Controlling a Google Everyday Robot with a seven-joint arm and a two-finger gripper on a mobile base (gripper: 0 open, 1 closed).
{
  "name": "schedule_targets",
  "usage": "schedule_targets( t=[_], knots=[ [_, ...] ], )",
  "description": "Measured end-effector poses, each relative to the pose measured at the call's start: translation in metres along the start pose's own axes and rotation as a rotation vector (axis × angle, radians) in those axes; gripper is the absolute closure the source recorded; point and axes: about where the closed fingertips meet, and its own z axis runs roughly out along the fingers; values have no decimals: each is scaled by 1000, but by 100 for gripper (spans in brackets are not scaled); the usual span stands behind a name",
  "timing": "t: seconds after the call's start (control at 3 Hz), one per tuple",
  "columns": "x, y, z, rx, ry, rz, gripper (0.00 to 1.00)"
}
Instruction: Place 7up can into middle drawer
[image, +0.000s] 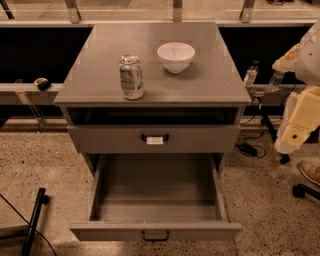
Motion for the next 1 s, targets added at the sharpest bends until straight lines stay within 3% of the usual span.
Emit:
schedule_targets(
  t=[0.33, 1.0],
  knots=[
    [0, 0, 0, 0, 0, 0, 0],
    [-74, -58, 30, 10, -154, -50, 0]
  ],
)
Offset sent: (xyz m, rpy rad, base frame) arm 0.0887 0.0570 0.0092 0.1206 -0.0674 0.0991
